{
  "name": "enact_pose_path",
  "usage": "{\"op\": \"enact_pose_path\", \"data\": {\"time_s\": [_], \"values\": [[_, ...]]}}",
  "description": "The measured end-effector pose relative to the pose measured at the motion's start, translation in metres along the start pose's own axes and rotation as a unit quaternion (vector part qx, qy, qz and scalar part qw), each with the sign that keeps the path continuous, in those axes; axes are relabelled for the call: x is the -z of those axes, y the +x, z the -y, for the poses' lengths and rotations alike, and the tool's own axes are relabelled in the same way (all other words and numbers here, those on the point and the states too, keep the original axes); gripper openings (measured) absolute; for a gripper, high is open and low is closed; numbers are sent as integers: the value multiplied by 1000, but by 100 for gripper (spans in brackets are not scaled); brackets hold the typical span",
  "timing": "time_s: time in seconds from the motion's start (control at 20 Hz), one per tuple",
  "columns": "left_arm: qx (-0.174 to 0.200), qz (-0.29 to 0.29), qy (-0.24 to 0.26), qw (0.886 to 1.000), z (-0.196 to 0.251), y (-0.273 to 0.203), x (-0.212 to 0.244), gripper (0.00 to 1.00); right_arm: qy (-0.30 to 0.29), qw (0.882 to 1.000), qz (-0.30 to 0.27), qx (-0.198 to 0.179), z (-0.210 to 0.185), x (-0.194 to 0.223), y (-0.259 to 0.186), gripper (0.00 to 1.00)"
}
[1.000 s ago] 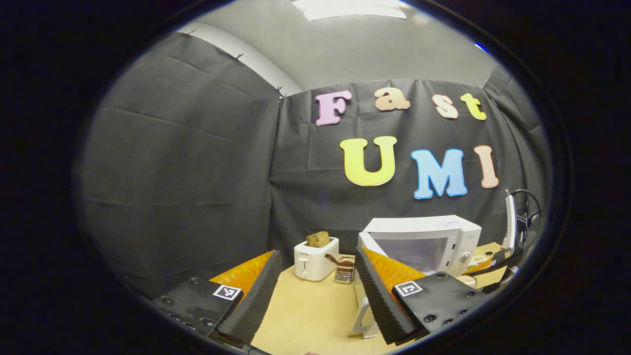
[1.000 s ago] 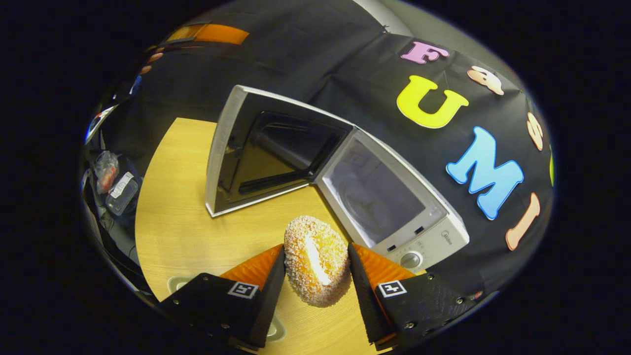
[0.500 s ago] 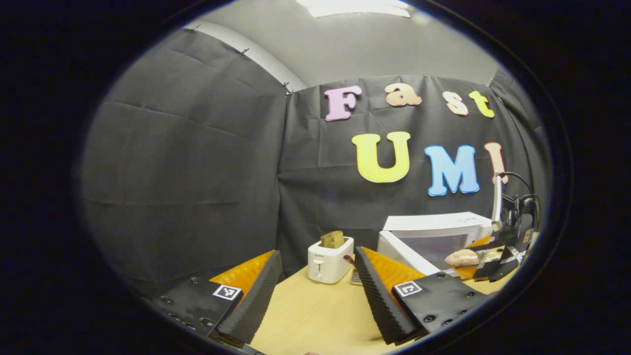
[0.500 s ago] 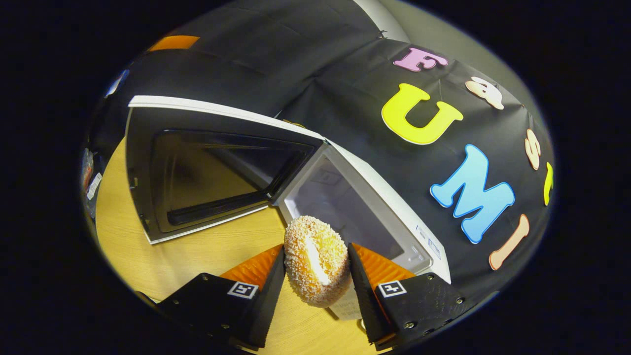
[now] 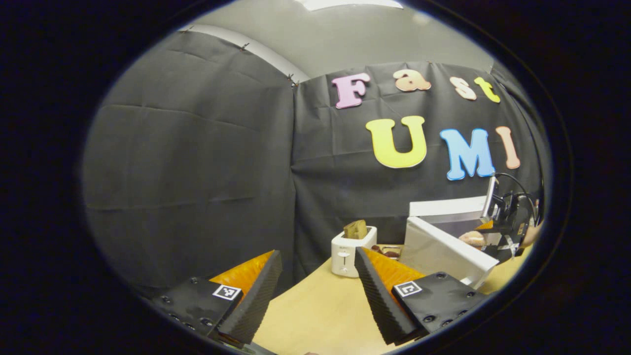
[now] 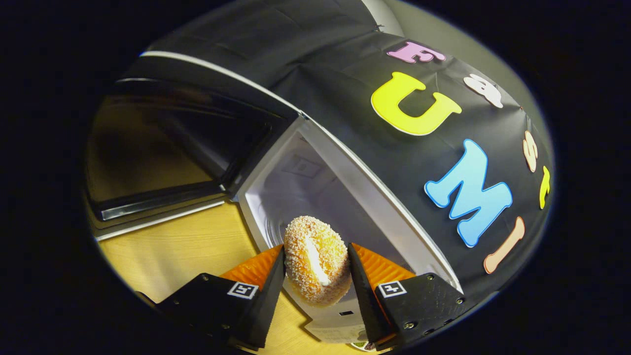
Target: Open the microwave oven with the left hand, put the food in, and close the microwave oven.
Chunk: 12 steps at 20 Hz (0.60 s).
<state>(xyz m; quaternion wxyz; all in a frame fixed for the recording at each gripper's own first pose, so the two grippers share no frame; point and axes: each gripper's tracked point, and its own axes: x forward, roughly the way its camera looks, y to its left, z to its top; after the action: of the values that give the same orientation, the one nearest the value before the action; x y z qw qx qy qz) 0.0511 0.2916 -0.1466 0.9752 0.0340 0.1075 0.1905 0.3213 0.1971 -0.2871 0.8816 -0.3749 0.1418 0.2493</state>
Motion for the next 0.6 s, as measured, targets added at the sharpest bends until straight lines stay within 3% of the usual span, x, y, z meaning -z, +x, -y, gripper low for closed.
{"op": "enact_pose_path", "data": {"time_s": [0.2,0.6], "values": [[-12,-9,17,1000,-18,7,6,100,-26,999,0,28,-2,5,31,74],[-9,-27,26,999,-17,5,19,97,-46,998,-8,37,-18,17,77,74]]}}
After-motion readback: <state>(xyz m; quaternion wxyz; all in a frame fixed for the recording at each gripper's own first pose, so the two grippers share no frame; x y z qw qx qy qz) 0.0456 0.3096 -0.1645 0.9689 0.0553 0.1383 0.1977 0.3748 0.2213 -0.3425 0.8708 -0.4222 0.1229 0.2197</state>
